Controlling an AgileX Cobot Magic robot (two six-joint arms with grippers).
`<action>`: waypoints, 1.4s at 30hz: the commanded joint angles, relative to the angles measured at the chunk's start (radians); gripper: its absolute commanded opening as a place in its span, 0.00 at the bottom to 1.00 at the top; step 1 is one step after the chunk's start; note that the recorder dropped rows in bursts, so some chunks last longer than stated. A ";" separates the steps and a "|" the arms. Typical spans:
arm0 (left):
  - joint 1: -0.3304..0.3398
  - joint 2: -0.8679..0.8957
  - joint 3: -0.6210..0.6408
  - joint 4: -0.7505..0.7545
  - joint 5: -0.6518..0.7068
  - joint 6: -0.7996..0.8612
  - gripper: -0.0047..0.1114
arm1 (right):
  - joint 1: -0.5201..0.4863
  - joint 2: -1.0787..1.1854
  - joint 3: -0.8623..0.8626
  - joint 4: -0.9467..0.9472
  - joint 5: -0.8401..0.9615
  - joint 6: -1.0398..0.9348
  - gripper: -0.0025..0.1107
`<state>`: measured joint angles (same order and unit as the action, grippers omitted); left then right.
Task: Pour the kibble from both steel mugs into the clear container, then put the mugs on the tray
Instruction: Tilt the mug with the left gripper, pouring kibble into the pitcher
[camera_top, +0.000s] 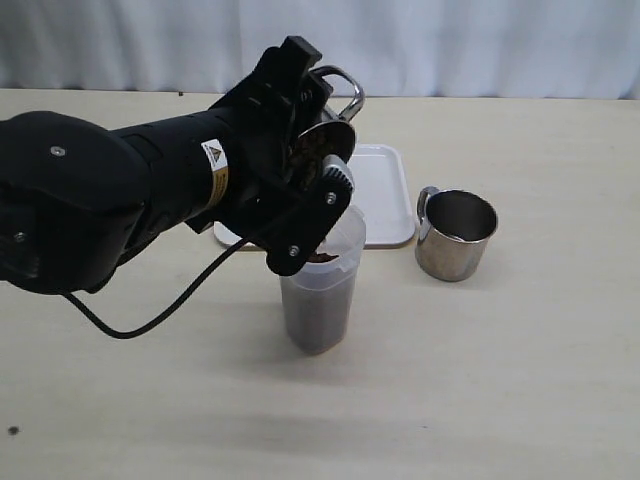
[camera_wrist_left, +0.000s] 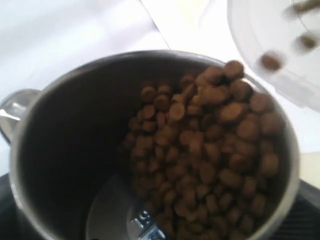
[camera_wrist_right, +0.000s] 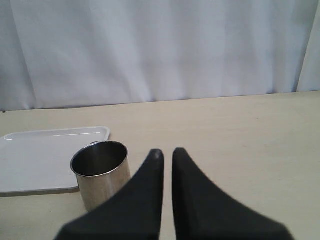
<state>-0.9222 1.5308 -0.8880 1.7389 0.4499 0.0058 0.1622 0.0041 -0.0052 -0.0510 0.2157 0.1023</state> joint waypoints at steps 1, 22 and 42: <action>0.001 -0.005 -0.009 0.005 0.008 0.019 0.04 | 0.003 -0.004 0.005 0.003 -0.001 -0.008 0.06; 0.001 -0.005 -0.025 0.005 0.000 0.141 0.04 | 0.003 -0.004 0.005 0.003 -0.001 -0.008 0.06; -0.014 -0.002 -0.025 0.005 -0.037 0.230 0.04 | 0.003 -0.004 0.005 0.003 -0.001 -0.008 0.06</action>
<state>-0.9290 1.5308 -0.9012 1.7388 0.4059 0.2146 0.1622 0.0041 -0.0052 -0.0510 0.2157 0.1023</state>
